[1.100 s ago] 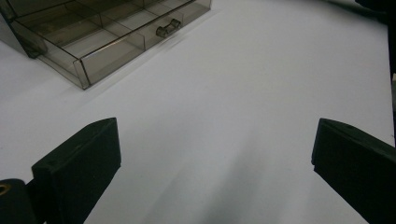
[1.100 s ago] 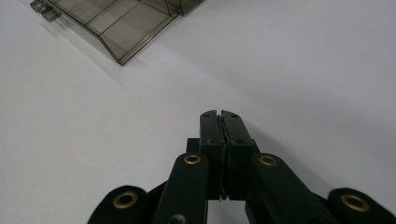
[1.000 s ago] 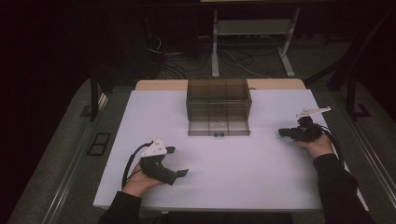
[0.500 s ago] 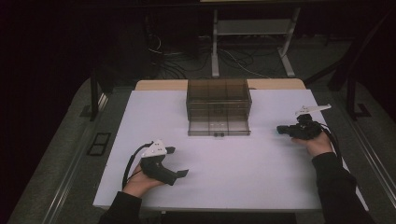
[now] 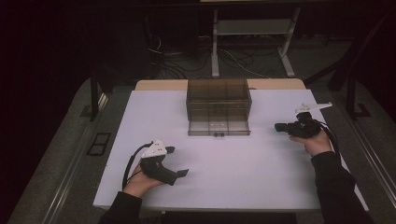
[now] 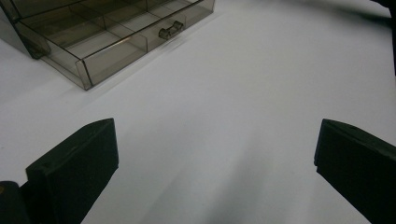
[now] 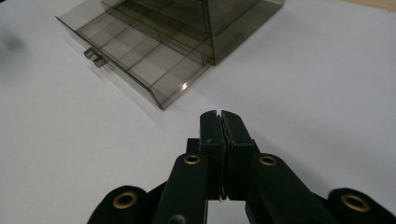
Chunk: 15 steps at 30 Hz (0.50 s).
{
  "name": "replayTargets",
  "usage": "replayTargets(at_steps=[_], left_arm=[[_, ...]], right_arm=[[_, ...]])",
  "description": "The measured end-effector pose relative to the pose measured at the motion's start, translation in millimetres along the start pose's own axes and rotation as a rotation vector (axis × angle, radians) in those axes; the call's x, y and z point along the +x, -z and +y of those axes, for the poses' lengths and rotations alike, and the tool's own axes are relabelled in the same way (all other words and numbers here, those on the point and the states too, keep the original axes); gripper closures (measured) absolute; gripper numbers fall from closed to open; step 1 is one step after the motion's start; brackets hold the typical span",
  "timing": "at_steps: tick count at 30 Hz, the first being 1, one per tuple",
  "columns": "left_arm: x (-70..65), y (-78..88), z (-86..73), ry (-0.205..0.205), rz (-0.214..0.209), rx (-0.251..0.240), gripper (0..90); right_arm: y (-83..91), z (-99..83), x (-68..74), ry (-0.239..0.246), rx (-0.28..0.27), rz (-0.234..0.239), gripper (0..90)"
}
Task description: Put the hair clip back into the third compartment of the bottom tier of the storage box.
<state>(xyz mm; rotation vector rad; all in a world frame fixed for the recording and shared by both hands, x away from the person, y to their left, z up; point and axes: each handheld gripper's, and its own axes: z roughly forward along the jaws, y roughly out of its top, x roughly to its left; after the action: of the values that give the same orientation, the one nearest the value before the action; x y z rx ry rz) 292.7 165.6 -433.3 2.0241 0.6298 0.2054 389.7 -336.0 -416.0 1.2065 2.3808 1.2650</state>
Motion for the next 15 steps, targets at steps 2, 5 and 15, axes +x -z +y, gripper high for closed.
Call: replayTargets(at_steps=[2,5,15], left_arm=[[-0.3,0.1,0.0,0.000,0.000,-0.001,0.0],[-0.7,0.0,0.1,-0.001,-0.002,-0.003,0.0],[-0.7,-0.3,0.2,-0.003,-0.004,0.000,0.0]], right_arm=[[-0.5,1.9,2.5,0.007,0.001,0.003,87.2],[-1.4,4.0,5.9,0.010,0.004,0.005,87.2],[-5.1,10.0,12.4,0.031,-0.004,0.015,87.2]])
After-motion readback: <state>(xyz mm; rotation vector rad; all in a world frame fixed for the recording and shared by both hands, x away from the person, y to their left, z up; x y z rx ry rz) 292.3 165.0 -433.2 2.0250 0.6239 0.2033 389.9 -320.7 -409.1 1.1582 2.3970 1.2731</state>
